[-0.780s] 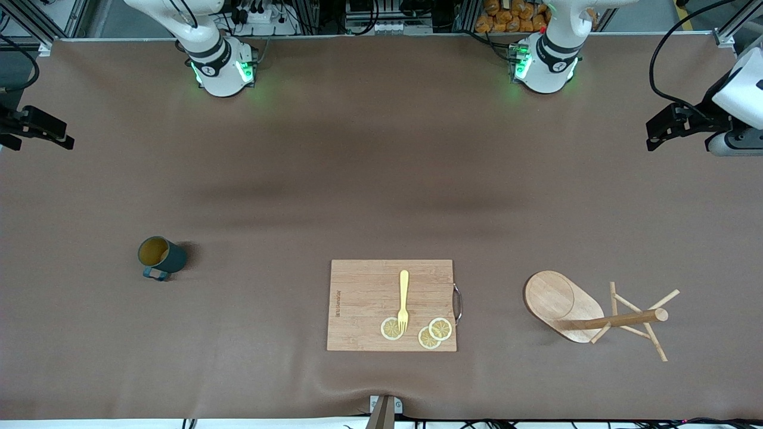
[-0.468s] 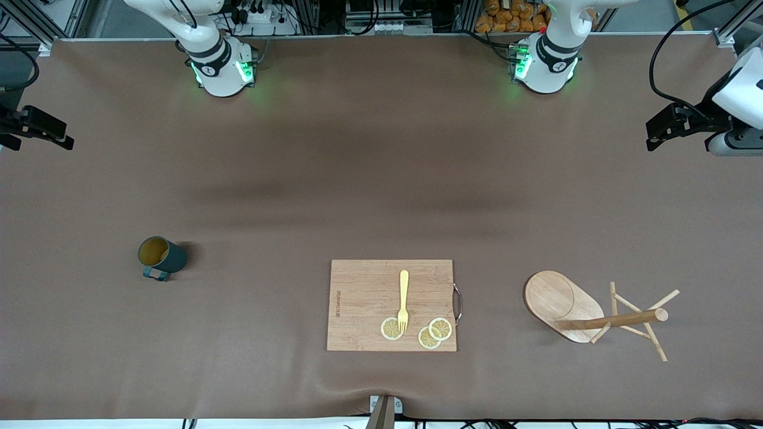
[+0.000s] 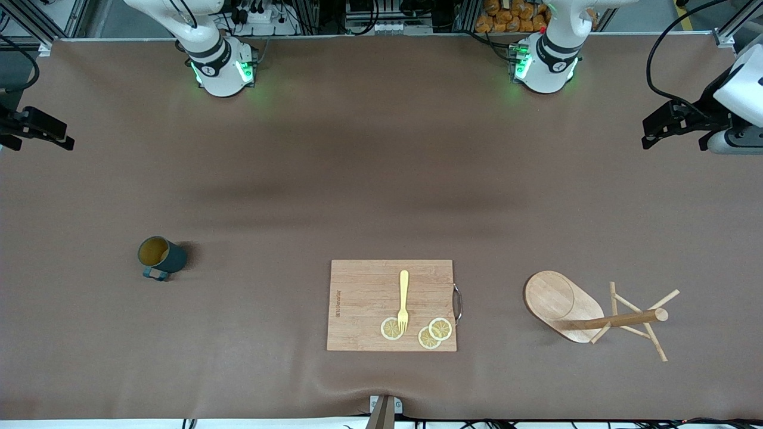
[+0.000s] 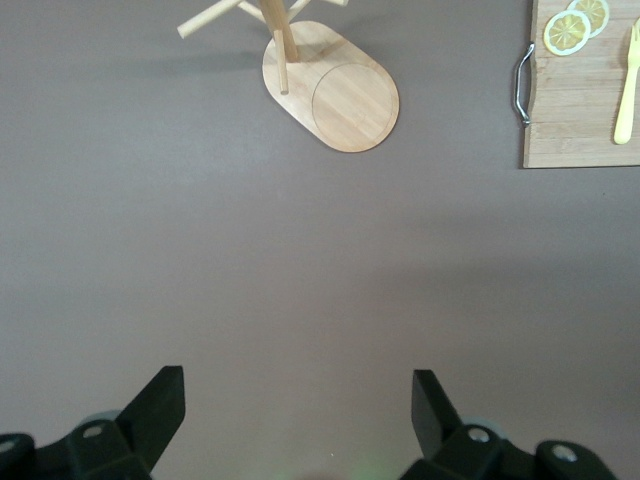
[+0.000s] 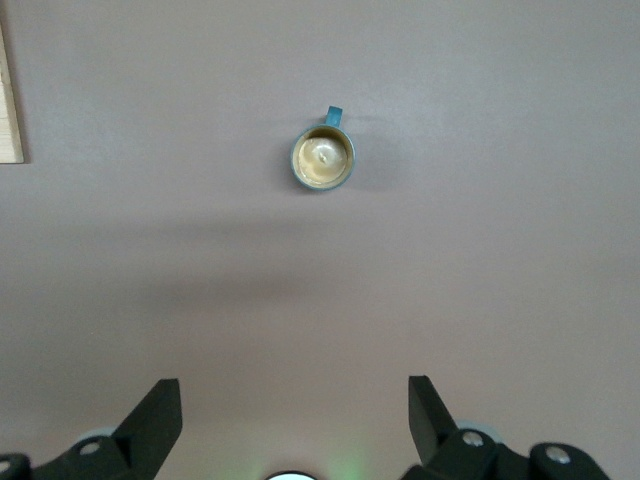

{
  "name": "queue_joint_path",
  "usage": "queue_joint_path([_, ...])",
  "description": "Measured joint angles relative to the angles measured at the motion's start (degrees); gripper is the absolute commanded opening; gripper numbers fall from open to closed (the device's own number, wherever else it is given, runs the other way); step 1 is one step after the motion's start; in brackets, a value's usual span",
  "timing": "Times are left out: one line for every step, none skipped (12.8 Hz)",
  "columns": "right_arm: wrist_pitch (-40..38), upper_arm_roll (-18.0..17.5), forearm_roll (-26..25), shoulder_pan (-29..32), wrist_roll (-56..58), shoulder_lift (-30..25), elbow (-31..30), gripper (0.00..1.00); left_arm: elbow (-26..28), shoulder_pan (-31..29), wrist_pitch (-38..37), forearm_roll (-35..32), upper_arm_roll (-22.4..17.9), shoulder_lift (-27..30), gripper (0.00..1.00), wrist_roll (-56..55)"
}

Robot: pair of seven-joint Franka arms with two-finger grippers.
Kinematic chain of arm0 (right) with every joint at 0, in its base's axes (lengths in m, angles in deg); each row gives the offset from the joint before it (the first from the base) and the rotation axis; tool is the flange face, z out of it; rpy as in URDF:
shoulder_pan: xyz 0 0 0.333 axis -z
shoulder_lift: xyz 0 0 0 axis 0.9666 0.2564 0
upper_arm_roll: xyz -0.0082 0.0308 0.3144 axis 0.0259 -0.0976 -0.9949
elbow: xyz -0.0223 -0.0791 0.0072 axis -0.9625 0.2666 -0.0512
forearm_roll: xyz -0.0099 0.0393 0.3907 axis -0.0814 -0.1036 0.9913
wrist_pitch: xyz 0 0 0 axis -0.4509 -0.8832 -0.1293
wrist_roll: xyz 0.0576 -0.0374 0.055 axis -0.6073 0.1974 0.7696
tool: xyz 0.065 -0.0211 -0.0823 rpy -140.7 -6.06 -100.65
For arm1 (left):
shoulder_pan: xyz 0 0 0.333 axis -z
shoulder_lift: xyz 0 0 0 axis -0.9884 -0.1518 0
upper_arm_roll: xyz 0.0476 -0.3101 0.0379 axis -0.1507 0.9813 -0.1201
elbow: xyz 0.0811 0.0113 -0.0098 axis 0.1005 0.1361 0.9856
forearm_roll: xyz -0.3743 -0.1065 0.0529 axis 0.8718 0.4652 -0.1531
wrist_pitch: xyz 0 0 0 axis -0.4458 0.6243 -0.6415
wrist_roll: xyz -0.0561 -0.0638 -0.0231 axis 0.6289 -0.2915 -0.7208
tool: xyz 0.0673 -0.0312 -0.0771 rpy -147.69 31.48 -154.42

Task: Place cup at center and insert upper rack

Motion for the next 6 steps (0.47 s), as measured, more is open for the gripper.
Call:
queue_joint_path([0.1, 0.1, 0.0, 0.1, 0.0, 0.7, -0.1, 1.0, 0.0, 0.0, -0.4, 0.0, 0.1, 0.0, 1.0, -0.6])
queue_joint_path([0.5, 0.2, -0.1, 0.2, 0.0, 1.7, -0.4, 1.0, 0.0, 0.0, -1.2, 0.0, 0.3, 0.0, 1.0, -1.1])
queue_joint_path([1.3, 0.3, -0.1, 0.2, 0.0, 3.1, -0.7, 1.0, 0.0, 0.0, -1.9, 0.0, 0.6, 0.0, 1.0, -1.5])
queue_joint_path([2.6, 0.3, -0.2, 0.2, 0.0, 4.7, -1.1, 1.0, 0.0, 0.0, -2.2, 0.0, 0.8, 0.0, 1.0, -1.9])
queue_joint_path([4.4, 0.2, -0.2, 0.2, 0.0, 6.4, -1.6, 1.0, 0.0, 0.1, -2.2, 0.0, 0.9, 0.0, 1.0, -2.2])
queue_joint_path([6.6, 0.2, -0.2, 0.1, 0.0, 8.0, -2.5, 1.0, 0.0, 0.1, -2.3, 0.0, 0.9, 0.0, 1.0, -2.2])
